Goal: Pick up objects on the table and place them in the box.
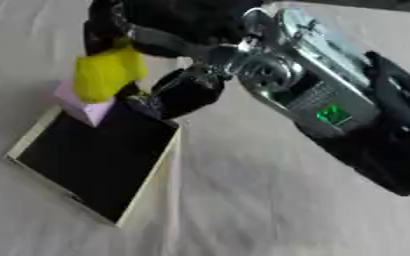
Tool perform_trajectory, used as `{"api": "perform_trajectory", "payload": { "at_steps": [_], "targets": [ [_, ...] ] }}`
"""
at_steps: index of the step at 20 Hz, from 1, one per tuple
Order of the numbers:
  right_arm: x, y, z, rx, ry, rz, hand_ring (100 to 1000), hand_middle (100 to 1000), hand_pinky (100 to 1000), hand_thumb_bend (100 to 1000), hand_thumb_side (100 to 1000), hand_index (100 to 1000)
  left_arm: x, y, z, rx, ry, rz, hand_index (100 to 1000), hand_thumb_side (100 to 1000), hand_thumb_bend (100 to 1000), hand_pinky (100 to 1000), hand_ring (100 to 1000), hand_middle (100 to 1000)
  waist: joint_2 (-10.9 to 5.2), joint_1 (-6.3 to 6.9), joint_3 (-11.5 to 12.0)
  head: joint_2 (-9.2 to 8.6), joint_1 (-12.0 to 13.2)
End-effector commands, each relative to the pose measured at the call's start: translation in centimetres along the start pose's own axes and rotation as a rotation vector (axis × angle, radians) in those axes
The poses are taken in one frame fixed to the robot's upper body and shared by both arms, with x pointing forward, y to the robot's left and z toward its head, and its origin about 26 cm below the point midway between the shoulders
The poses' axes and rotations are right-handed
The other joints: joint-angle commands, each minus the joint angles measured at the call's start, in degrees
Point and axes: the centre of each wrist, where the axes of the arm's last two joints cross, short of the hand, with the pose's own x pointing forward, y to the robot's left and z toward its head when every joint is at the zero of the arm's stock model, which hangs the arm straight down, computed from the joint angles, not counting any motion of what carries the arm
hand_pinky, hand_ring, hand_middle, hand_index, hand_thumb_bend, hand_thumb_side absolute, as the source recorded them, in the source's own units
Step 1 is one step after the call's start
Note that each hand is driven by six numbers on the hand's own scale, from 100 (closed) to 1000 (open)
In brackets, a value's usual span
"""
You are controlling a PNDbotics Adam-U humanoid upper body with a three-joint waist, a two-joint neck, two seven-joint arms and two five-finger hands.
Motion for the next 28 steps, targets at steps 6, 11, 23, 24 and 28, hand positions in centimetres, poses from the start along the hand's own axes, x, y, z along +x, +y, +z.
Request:
{"api": "perform_trajectory", "payload": {
  "at_steps": [6, 11, 23, 24, 28],
  "targets": [
    [0.9, 2.7, -1.4, 0.112, 0.0, 0.044, 634, 550, 724, 100, 100, 626, 0.6, 0.0, -0.6, -0.008, -0.028, 0.012, 864, 419, 178, 816, 807, 788, -1.39, 0.21, 0.3, 0.19, -0.3],
    [-0.3, 6.0, -2.4, 0.164, 0.028, 0.063, 649, 591, 748, 100, 100, 686, 0.6, -0.1, -0.6, -0.009, -0.026, 0.016, 863, 422, 176, 816, 807, 788, -1.13, 0.24, 0.6, 0.08, -0.5],
    [-1.4, 7.5, -2.5, 0.228, 0.009, 0.153, 944, 898, 923, 315, 438, 951, 0.6, 0.0, -0.4, -0.007, -0.015, 0.015, 863, 424, 177, 816, 807, 786, -1.15, 0.14, 0.5, 0.05, -0.3],
    [-1.4, 7.2, -2.4, 0.221, 0.009, 0.158, 946, 900, 925, 319, 441, 952, 0.6, 0.0, -0.4, -0.005, -0.014, 0.016, 863, 424, 177, 816, 807, 786, -1.19, 0.14, 0.4, 0.07, -0.3],
    [-1.3, 5.9, -1.8, 0.174, 0.01, 0.158, 934, 895, 918, 310, 408, 944, 0.5, 0.0, -0.4, -0.005, -0.01, 0.014, 863, 422, 179, 817, 808, 785, -1.37, 0.16, 0.2, 0.06, -0.2]
  ]
}}
